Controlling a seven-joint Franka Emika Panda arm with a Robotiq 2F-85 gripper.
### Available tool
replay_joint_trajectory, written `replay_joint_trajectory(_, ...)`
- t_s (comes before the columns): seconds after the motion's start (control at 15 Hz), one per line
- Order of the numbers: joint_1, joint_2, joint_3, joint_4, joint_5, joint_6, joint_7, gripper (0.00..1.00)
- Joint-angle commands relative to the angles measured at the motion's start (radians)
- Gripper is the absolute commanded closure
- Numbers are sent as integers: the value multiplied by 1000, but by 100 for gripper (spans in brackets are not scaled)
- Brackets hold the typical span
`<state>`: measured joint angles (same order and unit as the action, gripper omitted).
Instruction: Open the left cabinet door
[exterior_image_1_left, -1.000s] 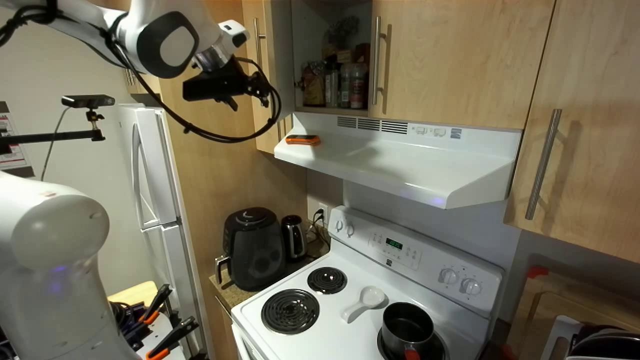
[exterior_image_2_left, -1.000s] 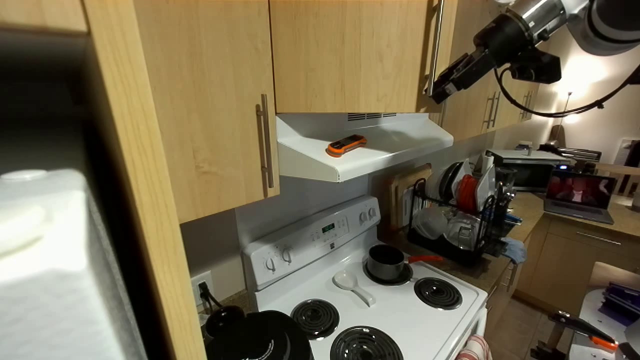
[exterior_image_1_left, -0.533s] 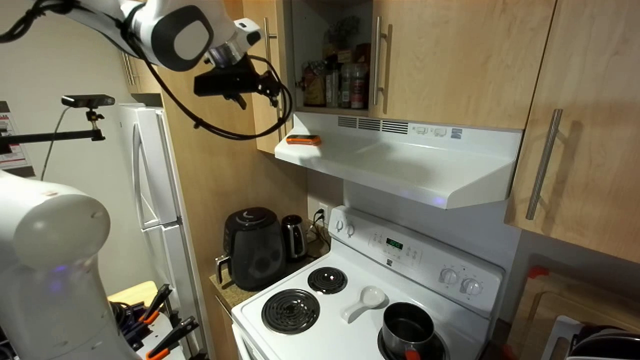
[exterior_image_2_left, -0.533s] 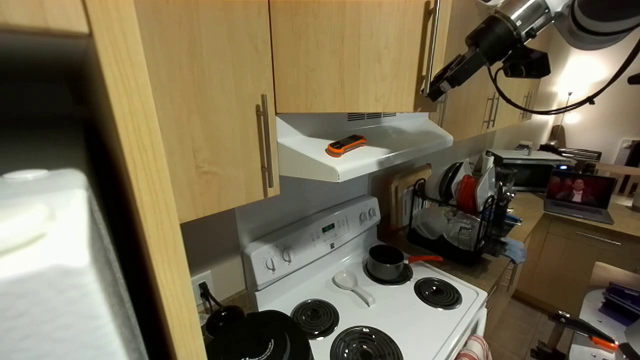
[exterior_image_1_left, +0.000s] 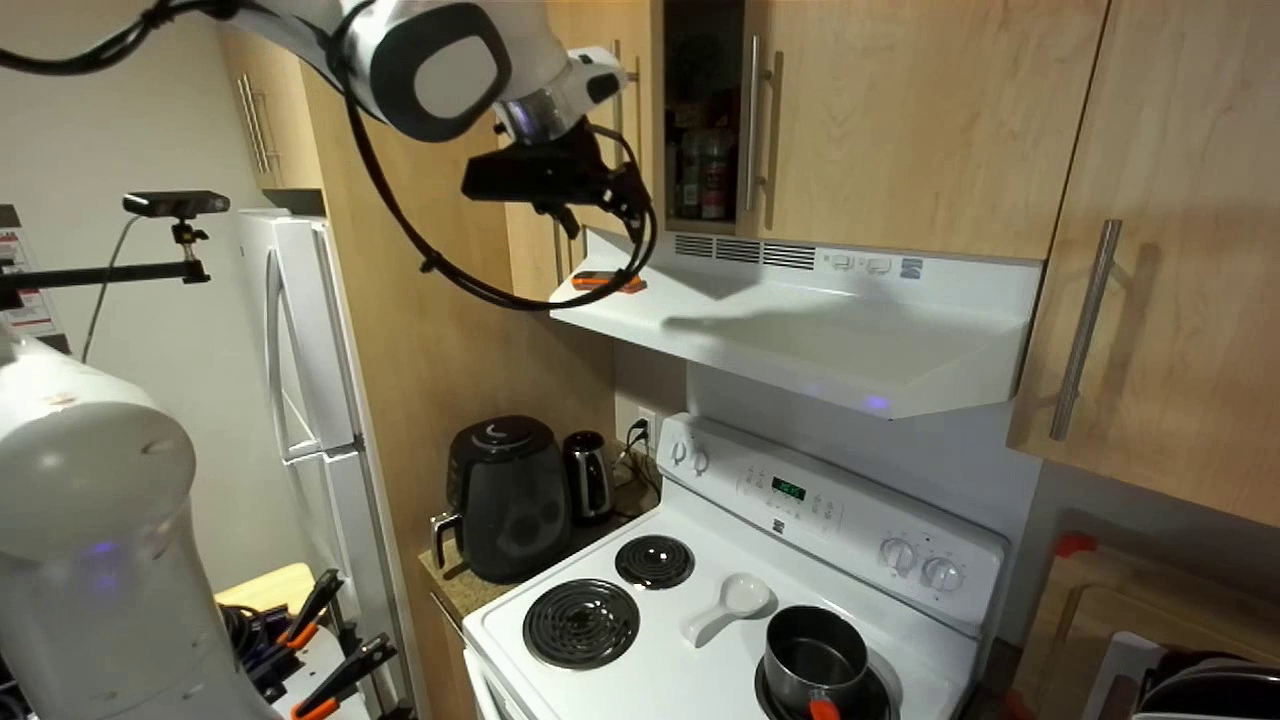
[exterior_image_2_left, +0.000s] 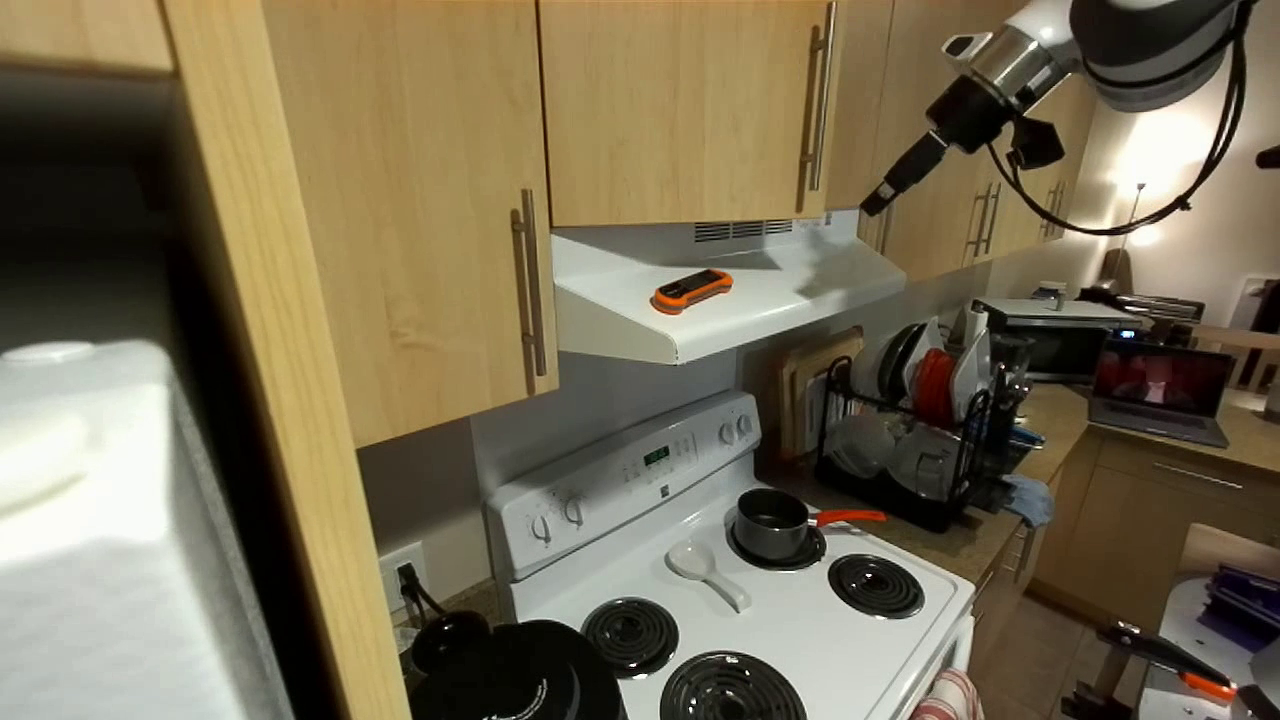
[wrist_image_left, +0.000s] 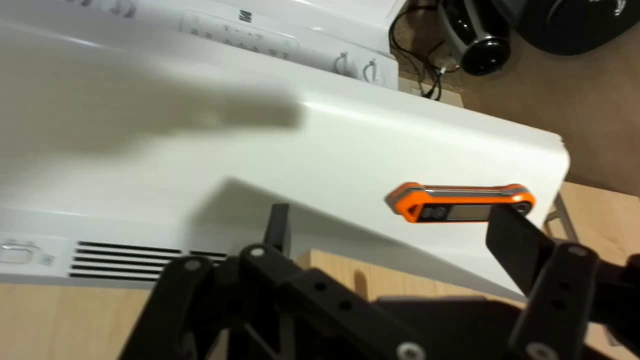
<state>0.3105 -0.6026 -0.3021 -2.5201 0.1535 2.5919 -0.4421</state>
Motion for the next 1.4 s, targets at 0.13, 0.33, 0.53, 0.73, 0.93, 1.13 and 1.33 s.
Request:
replay_joint_trajectory(0.13, 21, 62, -46, 69, 110, -152, -110, 0)
replay_joint_trajectory(0.33, 3, 73, -42, 74, 148, -215, -146, 0)
replay_joint_trajectory(0.53, -42, 64, -7, 58, 145, -221, -114, 0)
replay_joint_trajectory(0.73, -64, 70, -16, 58, 145, -240, -125, 0)
replay_joint_trajectory(0.93, -64, 70, -16, 58, 145, -240, -125, 0)
replay_joint_trajectory(1.13, -64, 70, -16, 58, 145, -240, -125, 0)
replay_joint_trajectory(1.33, -64, 70, -16, 58, 145, -240, -125, 0)
